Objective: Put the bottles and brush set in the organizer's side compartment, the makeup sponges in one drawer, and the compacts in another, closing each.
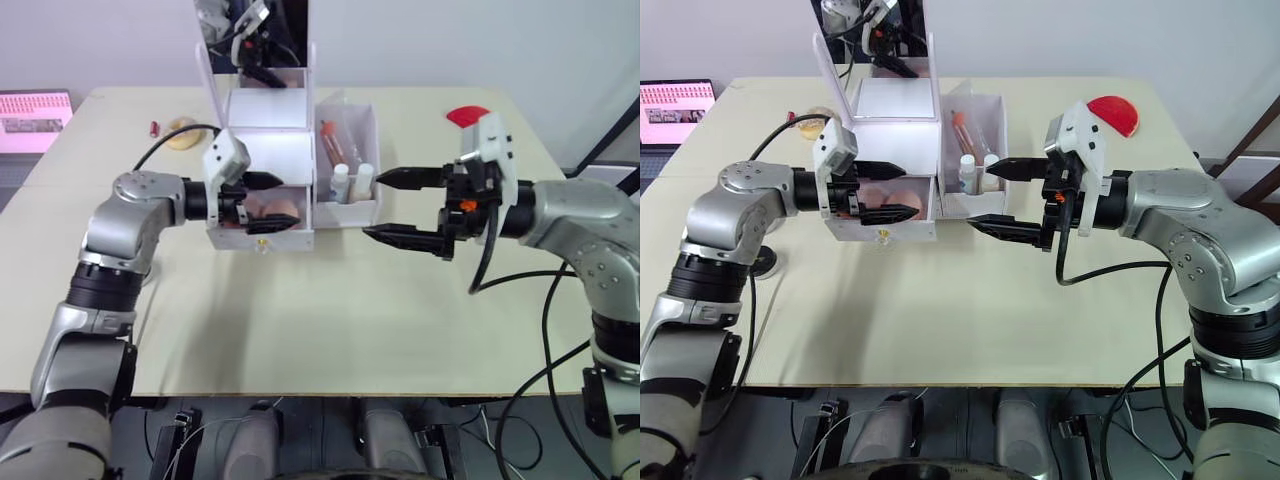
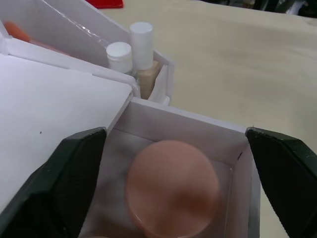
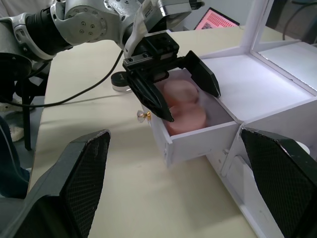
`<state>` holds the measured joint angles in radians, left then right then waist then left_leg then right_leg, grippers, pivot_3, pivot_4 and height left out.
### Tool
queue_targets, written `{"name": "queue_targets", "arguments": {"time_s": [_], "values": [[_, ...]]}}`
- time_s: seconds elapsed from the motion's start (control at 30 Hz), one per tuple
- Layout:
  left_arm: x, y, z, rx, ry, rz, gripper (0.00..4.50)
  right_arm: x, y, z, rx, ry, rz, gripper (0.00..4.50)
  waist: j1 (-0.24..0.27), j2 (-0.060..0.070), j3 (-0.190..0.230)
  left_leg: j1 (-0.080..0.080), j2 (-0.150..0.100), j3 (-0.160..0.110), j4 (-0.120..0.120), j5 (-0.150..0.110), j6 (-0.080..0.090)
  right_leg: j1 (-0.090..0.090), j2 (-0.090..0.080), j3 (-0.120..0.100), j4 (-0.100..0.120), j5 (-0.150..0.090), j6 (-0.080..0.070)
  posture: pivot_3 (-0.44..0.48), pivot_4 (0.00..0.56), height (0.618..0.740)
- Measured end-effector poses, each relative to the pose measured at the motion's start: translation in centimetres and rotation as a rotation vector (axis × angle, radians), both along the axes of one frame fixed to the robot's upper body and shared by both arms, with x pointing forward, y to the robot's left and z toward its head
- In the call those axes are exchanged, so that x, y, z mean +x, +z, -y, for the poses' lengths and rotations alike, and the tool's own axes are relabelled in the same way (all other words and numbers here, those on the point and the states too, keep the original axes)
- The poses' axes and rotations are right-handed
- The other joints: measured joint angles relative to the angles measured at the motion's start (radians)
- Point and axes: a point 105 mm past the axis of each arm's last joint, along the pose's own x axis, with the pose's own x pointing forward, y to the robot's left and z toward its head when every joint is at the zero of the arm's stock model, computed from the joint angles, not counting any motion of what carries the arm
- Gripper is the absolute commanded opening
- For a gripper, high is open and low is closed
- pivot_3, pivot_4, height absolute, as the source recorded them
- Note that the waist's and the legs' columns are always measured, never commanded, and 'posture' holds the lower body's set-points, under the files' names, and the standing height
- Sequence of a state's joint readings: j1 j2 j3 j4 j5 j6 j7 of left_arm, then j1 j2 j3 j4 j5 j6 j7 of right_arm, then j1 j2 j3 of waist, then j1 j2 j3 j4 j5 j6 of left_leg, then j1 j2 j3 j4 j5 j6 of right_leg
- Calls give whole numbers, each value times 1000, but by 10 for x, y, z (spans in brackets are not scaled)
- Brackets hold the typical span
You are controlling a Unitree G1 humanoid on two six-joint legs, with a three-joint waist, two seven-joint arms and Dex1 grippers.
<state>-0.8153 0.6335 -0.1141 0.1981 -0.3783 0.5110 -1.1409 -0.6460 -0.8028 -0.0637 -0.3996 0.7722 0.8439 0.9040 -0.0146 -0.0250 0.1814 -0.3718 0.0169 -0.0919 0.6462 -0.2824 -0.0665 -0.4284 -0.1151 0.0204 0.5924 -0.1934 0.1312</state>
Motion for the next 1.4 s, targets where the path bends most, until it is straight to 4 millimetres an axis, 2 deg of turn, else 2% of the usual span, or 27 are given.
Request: {"name": "queue_targets", "arguments": {"time_s": [0.23,0.33,0.43,0.53,0.57,0.63,0.67,0.8,0.93,1.13,1.3,1.4], "values": [[1,11,-4,-27,19,12,4469,0,0,-1,2,0,2,4500,-2,0,0,0,0,0,0,0,0,0,0,0,0,0,0,0,150,739],[-2,30,-15,-72,37,29,4469,0,0,-1,4,1,3,4500,-5,0,0,0,0,0,0,0,0,0,0,0,0,0,0,0,150,739],[-18,51,-31,-88,23,43,3567,0,0,-2,8,3,2,4500,-9,0,0,0,0,0,-1,0,0,-1,0,0,1,0,1,0,150,739],[-43,64,-49,-47,-6,48,2016,0,-2,-3,10,4,-2,4500,-11,1,0,0,0,0,-1,0,0,-1,0,0,1,-1,2,0,150,739],[-50,62,-53,-26,-19,31,1592,0,-2,-3,11,4,-5,4500,-9,1,1,0,0,0,-1,0,0,-1,0,0,1,-1,2,0,150,739],[-65,48,-58,26,-47,-33,435,0,-3,-3,13,6,-9,4500,-7,1,1,0,0,0,-1,0,0,-1,0,0,1,-3,-1,0,150,739],[-71,39,-62,63,-54,-67,50,0,-4,-4,15,7,-10,4500,-6,1,1,0,0,0,-1,0,0,-1,0,0,1,-3,-2,0,150,739],[-85,15,-74,170,-57,-132,50,0,-4,-4,19,9,-12,4500,0,0,1,0,0,0,0,0,0,-1,0,0,1,-3,-2,0,150,739],[-83,1,-77,271,-43,-93,50,0,-4,-5,21,10,-13,4500,1,0,1,0,0,0,-1,0,0,-1,0,0,1,-3,-2,0,150,739],[-62,-17,-68,331,13,-29,50,1,-4,-5,25,11,-14,4500,0,0,1,0,0,0,0,0,0,-1,0,0,1,-3,-2,0,150,739],[-41,-17,-64,330,68,19,50,1,-5,-5,27,5,-14,4500,0,0,1,0,0,0,0,0,0,-1,0,0,1,-3,-2,0,150,739],[-21,-12,-59,315,114,69,50,2,-5,-5,31,-4,-15,4500,4,0,1,0,0,0,0,0,0,0,0,0,2,-2,0,0,150,739]]}}
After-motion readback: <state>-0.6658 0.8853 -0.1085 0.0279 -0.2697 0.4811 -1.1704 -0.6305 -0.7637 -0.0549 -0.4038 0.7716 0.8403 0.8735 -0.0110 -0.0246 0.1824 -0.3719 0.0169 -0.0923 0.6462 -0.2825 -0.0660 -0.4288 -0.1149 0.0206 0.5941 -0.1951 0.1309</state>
